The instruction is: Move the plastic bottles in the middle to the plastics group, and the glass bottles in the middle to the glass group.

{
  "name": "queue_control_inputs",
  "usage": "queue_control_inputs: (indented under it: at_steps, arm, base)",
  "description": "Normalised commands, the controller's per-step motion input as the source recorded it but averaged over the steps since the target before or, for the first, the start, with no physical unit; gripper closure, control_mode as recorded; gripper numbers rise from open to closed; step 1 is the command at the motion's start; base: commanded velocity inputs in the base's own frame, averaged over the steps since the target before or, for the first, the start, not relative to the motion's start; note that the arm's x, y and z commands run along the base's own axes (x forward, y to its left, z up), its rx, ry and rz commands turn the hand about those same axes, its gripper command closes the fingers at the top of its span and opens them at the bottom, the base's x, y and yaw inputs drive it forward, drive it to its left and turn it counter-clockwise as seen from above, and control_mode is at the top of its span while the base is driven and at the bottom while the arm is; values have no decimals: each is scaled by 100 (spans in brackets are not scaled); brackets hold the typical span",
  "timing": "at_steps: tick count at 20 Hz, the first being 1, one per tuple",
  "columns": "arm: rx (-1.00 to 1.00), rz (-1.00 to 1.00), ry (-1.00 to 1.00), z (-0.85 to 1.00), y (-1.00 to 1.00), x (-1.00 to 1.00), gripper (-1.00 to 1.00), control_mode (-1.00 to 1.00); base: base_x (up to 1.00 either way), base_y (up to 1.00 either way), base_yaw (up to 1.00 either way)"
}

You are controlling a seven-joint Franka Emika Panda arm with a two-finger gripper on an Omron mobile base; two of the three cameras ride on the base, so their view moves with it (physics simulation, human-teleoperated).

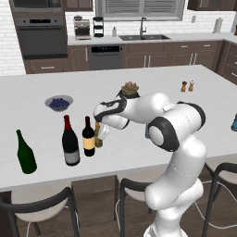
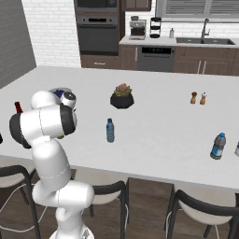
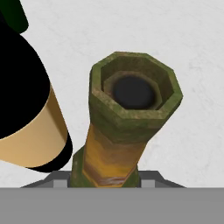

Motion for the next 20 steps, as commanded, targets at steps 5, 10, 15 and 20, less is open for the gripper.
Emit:
queue_control_inputs:
  at_steps: [5, 10, 15, 20]
  arm:
    - [0, 0, 0, 0, 0, 0, -100, -100]
    - [0, 0, 0, 0, 0, 0, -100, -100]
    - [0, 0, 0, 0, 0, 0, -100, -100]
    - [0, 0, 0, 0, 0, 0, -100, -100]
  base:
    - [0, 0, 0]
    - [0, 0, 0]
    - [0, 0, 0]
    - [0, 0, 0]
